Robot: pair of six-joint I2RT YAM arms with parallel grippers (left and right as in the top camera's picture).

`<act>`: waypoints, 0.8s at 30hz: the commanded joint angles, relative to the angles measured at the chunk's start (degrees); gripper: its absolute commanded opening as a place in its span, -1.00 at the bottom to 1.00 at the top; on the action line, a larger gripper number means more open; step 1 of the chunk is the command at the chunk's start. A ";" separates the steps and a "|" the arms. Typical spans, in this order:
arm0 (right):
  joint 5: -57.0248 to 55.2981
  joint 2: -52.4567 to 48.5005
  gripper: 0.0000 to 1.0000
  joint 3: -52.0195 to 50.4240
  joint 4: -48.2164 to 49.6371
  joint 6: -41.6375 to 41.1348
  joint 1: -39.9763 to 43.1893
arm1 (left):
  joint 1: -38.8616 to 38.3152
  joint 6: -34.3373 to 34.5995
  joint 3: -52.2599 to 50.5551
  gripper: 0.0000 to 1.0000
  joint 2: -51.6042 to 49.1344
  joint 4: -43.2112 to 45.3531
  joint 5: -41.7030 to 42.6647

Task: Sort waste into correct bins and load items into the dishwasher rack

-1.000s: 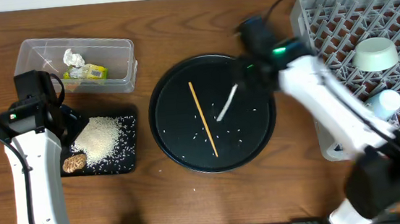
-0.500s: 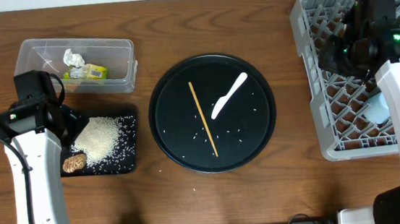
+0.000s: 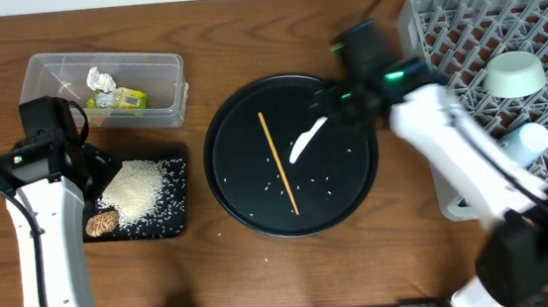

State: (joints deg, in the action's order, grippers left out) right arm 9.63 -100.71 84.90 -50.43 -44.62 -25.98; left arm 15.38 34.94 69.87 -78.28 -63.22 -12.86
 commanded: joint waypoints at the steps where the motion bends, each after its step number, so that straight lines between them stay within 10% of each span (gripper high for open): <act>1: -5.14 -6.82 0.36 -1.03 1.77 -11.50 -4.46 | 0.26 0.87 0.50 0.96 0.04 -0.39 -1.14; 17: -8.74 -20.72 0.33 -1.01 5.73 -17.51 -6.67 | 0.26 0.90 0.50 0.96 0.04 -0.37 -1.11; 24: -10.12 -21.84 -0.13 -1.01 6.14 -17.44 -6.67 | 0.26 0.87 0.50 0.96 0.04 -0.37 -1.11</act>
State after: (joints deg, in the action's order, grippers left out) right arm 2.44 -120.16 84.25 -44.97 -61.69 -33.04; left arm 15.38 34.92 69.87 -78.28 -63.22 -12.86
